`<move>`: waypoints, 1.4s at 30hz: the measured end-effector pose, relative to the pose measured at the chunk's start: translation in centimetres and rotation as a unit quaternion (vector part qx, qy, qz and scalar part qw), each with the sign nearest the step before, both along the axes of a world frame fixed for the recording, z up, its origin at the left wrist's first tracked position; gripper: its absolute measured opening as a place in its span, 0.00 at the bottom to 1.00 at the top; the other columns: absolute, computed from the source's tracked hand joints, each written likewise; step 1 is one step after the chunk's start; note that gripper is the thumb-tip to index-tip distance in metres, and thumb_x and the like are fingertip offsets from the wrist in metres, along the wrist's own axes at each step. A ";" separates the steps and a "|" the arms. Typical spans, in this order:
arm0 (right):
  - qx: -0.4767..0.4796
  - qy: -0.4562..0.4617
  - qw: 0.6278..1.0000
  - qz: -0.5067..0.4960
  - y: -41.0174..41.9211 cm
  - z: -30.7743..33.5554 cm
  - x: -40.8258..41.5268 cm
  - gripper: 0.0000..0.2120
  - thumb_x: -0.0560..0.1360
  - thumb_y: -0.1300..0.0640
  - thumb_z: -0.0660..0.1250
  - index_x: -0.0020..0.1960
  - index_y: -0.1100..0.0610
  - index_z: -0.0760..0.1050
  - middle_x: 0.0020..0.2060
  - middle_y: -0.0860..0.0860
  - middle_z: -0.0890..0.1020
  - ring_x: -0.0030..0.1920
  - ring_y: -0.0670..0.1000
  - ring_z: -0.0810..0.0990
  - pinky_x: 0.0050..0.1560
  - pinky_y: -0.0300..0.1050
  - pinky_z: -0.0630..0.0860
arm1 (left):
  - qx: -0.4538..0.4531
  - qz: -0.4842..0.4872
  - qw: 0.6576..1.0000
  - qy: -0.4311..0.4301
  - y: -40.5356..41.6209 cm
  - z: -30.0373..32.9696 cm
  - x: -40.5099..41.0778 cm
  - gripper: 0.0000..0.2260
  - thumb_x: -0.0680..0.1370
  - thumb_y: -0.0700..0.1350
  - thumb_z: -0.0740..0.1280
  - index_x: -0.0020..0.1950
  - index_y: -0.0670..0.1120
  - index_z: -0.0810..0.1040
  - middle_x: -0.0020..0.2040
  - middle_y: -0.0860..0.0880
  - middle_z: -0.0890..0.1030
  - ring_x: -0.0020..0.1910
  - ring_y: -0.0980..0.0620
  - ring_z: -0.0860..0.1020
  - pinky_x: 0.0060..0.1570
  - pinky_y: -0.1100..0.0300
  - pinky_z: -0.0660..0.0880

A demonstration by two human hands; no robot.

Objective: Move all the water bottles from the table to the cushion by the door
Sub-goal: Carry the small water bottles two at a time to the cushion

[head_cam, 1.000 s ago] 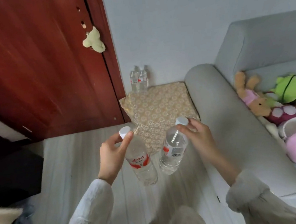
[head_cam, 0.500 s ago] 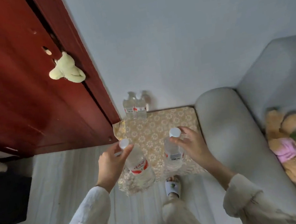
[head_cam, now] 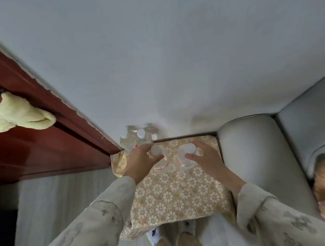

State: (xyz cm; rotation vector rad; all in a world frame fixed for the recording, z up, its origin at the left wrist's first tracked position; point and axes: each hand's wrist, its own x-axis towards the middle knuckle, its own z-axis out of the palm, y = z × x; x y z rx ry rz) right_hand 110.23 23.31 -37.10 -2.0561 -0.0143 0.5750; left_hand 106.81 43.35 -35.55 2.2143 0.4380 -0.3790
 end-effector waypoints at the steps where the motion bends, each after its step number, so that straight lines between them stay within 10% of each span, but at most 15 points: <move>1: -0.009 0.006 1.000 0.002 0.3 -0.8 0.9 0.20 0.70 0.57 0.70 0.61 0.55 0.72 0.53 0.48 0.76 0.52 0.46 0.71 0.55 0.39 0.66 | 0.008 -0.011 1.000 0.002 0.1 -0.8 1.1 0.20 0.70 0.48 0.72 0.59 0.45 0.76 0.55 0.47 0.81 0.51 0.52 0.78 0.52 0.60 0.74; 13: -0.009 0.000 0.999 -0.046 3.2 -8.4 7.6 0.19 0.73 0.55 0.67 0.62 0.59 0.71 0.57 0.54 0.77 0.56 0.53 0.76 0.59 0.47 0.72 | 0.109 -0.078 0.991 0.005 0.5 -7.9 9.2 0.15 0.72 0.45 0.69 0.56 0.40 0.77 0.53 0.43 0.81 0.49 0.45 0.78 0.52 0.50 0.76; 27: 0.022 -0.016 0.999 -0.028 5.5 -10.5 9.8 0.21 0.73 0.54 0.66 0.64 0.57 0.69 0.63 0.56 0.70 0.56 0.43 0.66 0.45 0.14 0.59 | 0.055 0.032 0.998 -0.002 -0.2 -9.7 10.8 0.19 0.72 0.39 0.68 0.62 0.38 0.71 0.59 0.40 0.77 0.54 0.44 0.75 0.54 0.55 0.73; 33: 0.072 0.066 0.995 -0.004 4.5 -8.4 8.9 0.33 0.74 0.52 0.66 0.72 0.52 0.53 0.69 0.50 0.67 0.63 0.47 0.68 0.55 0.28 0.68 | 0.023 0.048 0.999 0.005 -0.4 -8.4 9.3 0.23 0.75 0.41 0.65 0.69 0.40 0.64 0.66 0.42 0.73 0.64 0.45 0.71 0.64 0.52 0.69; 35: 0.075 0.069 0.995 -0.005 4.1 -7.7 7.8 0.30 0.73 0.50 0.66 0.71 0.52 0.57 0.66 0.50 0.70 0.63 0.50 0.70 0.62 0.46 0.68 | 0.010 0.080 0.997 -0.015 -0.6 -7.6 7.8 0.21 0.76 0.42 0.63 0.68 0.41 0.65 0.66 0.43 0.73 0.64 0.46 0.71 0.62 0.54 0.68; 42: 0.058 0.162 0.985 0.025 2.5 -3.7 0.5 0.21 0.77 0.53 0.60 0.67 0.58 0.64 0.64 0.56 0.73 0.63 0.55 0.72 0.62 0.48 0.70 | -0.121 0.109 0.981 0.106 -1.8 -4.7 -2.5 0.16 0.78 0.44 0.60 0.65 0.41 0.70 0.57 0.45 0.78 0.54 0.48 0.77 0.54 0.55 0.77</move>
